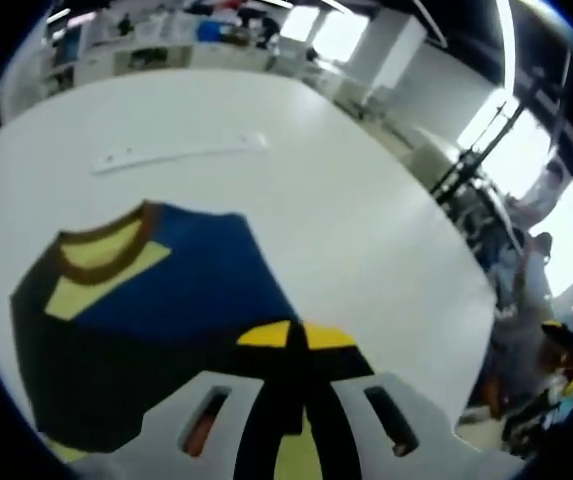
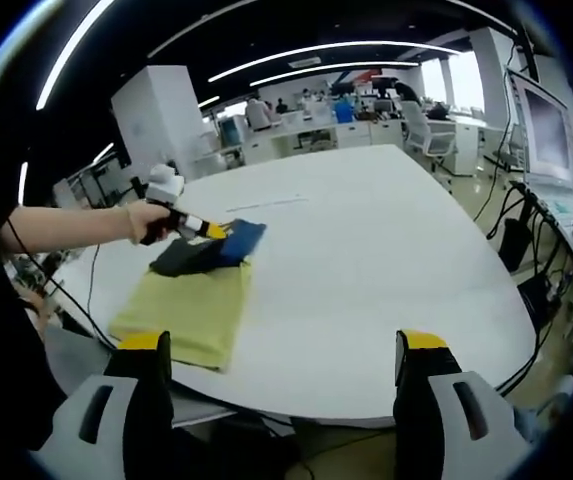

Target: Fold the garment on the visible template until the final outline fits inside the template.

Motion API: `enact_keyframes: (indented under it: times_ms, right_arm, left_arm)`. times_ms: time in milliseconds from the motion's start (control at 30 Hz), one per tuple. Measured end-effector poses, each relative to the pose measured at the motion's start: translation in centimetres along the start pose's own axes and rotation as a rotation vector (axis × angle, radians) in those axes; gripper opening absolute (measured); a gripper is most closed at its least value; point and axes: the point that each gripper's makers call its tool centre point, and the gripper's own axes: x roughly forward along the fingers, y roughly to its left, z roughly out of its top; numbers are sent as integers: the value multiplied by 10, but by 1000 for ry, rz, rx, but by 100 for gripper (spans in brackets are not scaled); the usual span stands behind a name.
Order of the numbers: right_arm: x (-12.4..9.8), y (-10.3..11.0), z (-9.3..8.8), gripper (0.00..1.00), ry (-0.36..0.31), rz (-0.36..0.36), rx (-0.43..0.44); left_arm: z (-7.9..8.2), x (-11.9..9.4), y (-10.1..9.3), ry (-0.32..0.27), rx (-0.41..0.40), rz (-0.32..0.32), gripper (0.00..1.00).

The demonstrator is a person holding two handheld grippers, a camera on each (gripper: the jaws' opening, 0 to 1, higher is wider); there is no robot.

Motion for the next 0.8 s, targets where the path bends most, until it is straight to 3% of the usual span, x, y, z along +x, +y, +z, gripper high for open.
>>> enact_keyframes:
  times_ms: [300,800]
  right_arm:
    - [-1,-8,-6,92,10,-13,13]
    - [0,-10,-15,92,26,-19,24]
  left_arm:
    - [-6,25,-2,31,4,14,0]
    - [-15,46,4,68,15,23,1]
